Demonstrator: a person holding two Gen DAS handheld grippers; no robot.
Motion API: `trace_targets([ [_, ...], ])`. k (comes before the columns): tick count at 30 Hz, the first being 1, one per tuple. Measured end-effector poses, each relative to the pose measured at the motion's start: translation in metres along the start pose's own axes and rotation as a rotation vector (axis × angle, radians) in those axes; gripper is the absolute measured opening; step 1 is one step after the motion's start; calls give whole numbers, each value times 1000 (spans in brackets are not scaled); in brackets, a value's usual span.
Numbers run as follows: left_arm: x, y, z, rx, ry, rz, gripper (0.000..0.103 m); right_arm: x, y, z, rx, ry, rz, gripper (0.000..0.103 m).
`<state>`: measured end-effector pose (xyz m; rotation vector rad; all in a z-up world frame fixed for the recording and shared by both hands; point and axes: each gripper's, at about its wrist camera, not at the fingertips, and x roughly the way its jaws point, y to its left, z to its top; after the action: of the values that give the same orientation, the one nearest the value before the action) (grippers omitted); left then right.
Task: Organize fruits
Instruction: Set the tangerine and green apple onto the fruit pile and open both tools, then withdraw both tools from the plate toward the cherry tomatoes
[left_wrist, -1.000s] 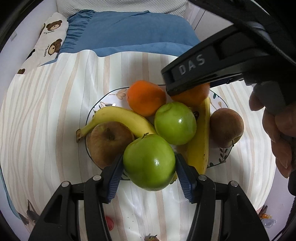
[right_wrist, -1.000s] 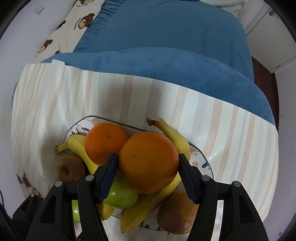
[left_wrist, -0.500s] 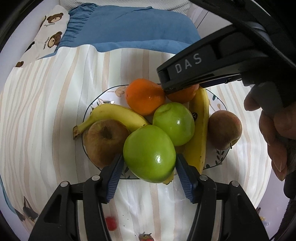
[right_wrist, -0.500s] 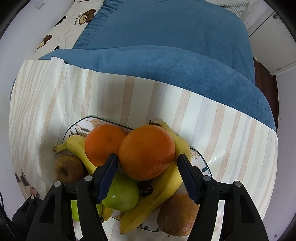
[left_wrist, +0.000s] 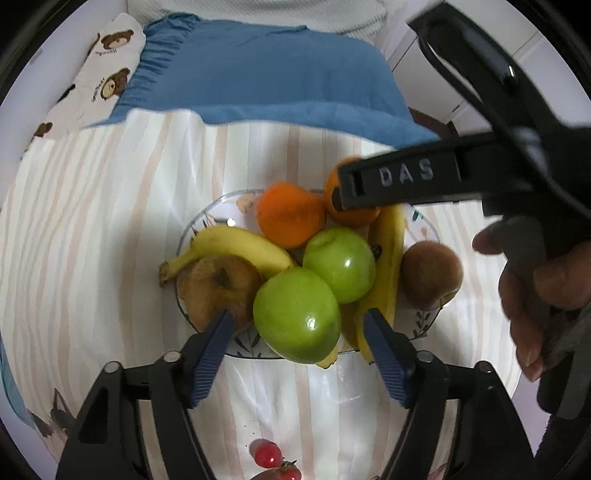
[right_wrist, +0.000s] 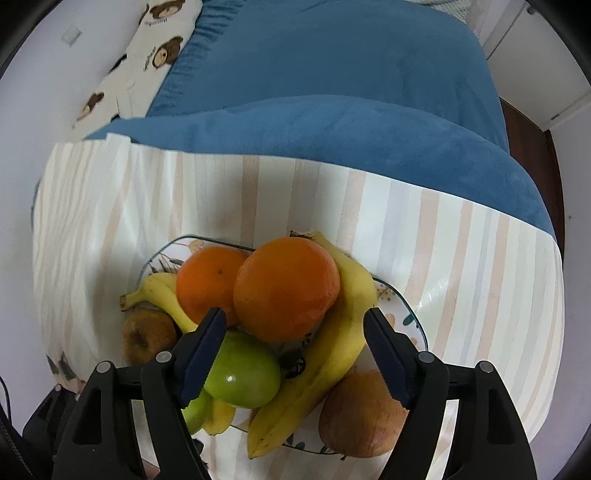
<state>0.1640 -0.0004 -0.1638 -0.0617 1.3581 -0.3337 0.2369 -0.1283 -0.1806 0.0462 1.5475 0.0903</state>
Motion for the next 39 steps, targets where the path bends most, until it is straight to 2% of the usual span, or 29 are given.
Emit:
trace_targets([
  [4,-18,2,5,15,-54,46,79,-21,-8,-10,37,-61,17,84],
  [6,-25,6,8,15,-74,73,89,-33,-10,-19,48,-93,22,87],
  [10,-34,13,10,17,-95,122,90,-50,-18,-42,72,-146,3,92],
  [14,-38,17,7,18,-111,154,100,-57,-22,-69,84,-181,-20,94],
  [19,-41,15,3,42,-120,203,100,-71,-21,-103,99,-241,-49,100],
  [24,-45,16,-2,46,-134,218,100,-88,-17,-133,125,-313,-77,101],
  [31,-63,12,-15,57,-171,236,100,-111,-12,-159,161,-390,-116,101],
  [39,-97,7,-35,62,-229,246,100,-136,-12,-190,205,-440,-109,101],
])
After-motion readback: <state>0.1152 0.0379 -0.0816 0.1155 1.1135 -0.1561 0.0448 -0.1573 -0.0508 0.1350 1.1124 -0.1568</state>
